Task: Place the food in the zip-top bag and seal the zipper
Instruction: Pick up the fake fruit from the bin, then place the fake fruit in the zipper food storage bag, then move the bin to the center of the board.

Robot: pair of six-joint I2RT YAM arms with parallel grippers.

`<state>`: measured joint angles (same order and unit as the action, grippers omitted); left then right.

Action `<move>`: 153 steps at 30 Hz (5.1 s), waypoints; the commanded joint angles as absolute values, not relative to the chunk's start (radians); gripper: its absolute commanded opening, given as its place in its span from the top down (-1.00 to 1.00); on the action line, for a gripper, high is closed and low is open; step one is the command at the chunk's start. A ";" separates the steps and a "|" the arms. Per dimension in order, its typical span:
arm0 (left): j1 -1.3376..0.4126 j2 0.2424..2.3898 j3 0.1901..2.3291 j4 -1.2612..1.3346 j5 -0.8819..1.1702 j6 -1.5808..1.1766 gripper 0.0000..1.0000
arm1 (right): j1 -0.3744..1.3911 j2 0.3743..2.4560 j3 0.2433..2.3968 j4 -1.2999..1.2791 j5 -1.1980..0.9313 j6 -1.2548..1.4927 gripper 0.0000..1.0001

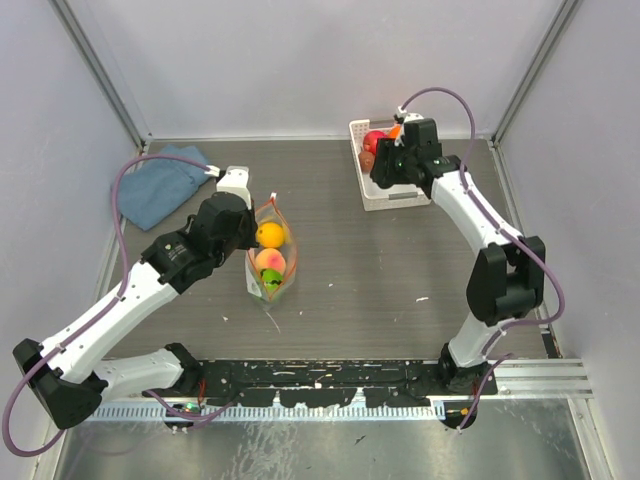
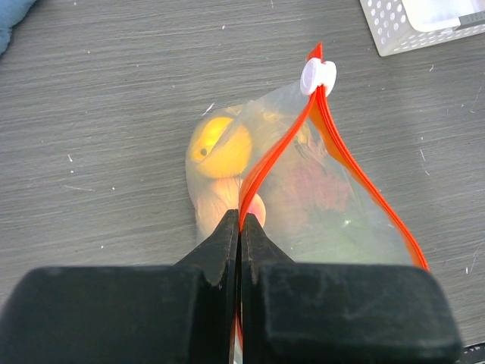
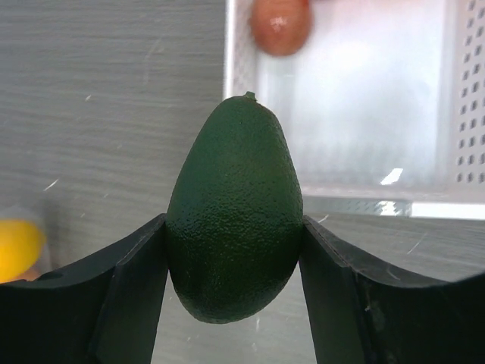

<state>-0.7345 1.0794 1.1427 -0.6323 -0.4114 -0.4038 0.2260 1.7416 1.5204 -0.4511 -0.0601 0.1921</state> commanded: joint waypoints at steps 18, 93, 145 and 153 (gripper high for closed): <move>-0.731 1.025 1.145 -0.568 -0.414 -0.429 1.00 | 0.670 1.193 1.175 -0.213 0.015 0.376 0.20; -0.731 1.010 1.139 -0.561 -0.357 -0.457 1.00 | 1.040 1.445 1.164 -0.162 0.388 0.488 -0.53; -0.728 1.034 1.146 -0.588 -0.439 -0.443 1.00 | 0.305 1.847 1.532 -0.208 0.000 0.193 -1.00; -0.722 1.037 1.144 -0.587 -0.443 -0.436 1.00 | 0.269 2.024 1.645 -0.279 -0.058 0.202 -1.00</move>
